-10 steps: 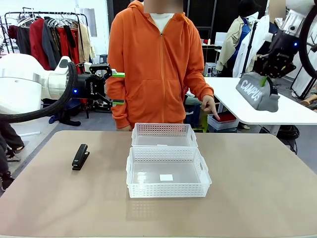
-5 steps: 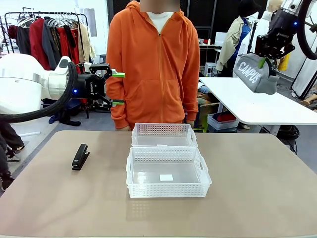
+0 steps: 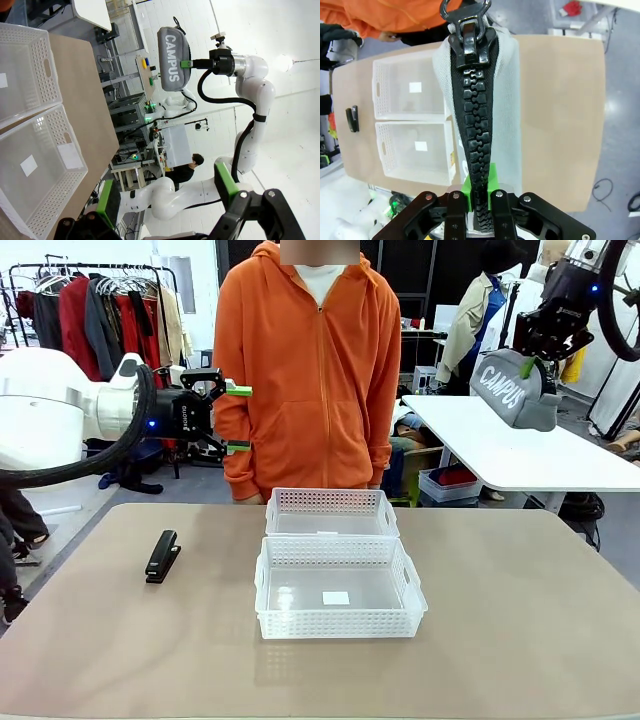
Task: Distribute items into two baskets.
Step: Move the picked Pencil pouch towards the Organizing basket indicated by the person, stopping as directed.
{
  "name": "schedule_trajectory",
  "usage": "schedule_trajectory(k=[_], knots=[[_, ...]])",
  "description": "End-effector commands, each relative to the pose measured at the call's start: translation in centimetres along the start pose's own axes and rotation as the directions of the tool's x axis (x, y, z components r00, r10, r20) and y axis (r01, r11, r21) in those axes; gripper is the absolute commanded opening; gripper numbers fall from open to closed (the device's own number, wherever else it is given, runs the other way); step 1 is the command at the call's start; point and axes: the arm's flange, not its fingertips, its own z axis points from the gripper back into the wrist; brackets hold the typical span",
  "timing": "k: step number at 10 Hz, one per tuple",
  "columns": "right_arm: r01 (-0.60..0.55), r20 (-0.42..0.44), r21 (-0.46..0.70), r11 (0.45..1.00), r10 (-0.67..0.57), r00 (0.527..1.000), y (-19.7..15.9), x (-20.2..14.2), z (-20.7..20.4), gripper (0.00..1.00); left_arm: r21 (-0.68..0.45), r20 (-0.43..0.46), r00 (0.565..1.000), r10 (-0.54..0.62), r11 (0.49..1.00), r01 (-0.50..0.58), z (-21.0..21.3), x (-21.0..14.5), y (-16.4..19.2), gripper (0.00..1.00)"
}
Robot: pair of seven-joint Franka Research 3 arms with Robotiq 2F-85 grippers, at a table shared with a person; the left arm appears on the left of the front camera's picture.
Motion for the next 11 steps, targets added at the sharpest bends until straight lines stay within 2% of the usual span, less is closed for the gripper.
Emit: schedule_trajectory(k=[1,11], knots=[[0.0,0.004,-0.001,1.0,0.0,1.0,-0.04,-0.22,0.29,0.0,-0.004,0.001,1.0,-0.003,1.0,0.003,0.08,-0.02,-0.22,1.0],[0.0,0.004,-0.001,1.0,0.0,1.0,-0.04,-0.22,0.29,0.0,-0.004,0.001,1.0,-0.003,1.0,0.003,0.08,-0.02,-0.22,1.0]])
